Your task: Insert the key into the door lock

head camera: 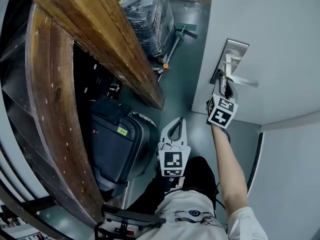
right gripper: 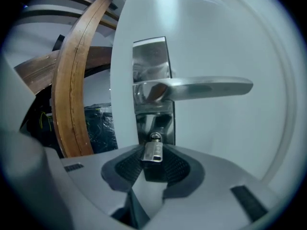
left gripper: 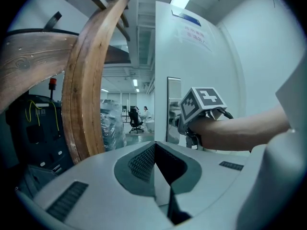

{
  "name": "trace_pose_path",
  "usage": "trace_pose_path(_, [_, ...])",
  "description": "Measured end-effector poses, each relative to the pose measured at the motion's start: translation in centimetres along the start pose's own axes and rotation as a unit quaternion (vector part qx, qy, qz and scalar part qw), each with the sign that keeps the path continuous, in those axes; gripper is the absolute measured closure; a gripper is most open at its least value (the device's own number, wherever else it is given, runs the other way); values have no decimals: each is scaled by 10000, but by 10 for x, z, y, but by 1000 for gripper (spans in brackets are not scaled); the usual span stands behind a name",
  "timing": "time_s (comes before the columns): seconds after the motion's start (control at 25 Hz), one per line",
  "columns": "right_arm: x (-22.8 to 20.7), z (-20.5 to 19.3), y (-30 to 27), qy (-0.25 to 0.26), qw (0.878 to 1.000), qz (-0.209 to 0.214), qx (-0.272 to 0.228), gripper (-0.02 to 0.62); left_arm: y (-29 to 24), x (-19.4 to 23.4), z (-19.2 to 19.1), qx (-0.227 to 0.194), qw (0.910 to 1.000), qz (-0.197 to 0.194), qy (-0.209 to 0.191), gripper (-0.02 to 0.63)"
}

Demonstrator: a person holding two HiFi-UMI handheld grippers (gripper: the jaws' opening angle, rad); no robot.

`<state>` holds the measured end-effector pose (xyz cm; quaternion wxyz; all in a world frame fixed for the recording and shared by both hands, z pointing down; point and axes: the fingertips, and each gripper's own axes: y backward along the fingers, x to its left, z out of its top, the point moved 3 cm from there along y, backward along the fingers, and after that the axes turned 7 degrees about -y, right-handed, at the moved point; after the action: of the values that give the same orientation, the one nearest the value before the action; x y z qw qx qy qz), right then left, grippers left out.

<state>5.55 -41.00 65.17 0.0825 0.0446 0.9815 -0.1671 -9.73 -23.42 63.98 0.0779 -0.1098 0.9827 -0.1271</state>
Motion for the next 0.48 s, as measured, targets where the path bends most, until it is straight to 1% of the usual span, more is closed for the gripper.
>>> trace_pose_path(0.08, [1,1,-4,106,9999,12,-128,476,2,4,0,-1,10000,51,-78,601])
trace_pose_path(0.16, [4,1,-3,331,9990,202,-215,476,6,8,6,-32,9999,75,-133,601])
trace_pose_path(0.24, [5,1,16,566,9970,445,-280,476,11,10,16,-36,9999,66,-104,601])
trace_pose_path(0.32, [5,-2,57,652,9957,638,-178,476,19,10,31,2,10000,7,-38,601])
trace_pose_path(0.4, [7,1,109,616,9946,830,9,476,27,9,57,-3,10000,-94,13,601])
trace_pose_path(0.48, [9,24,160,642,9933,961,-96,477,34,6,89,-84,9997,-223,35,601])
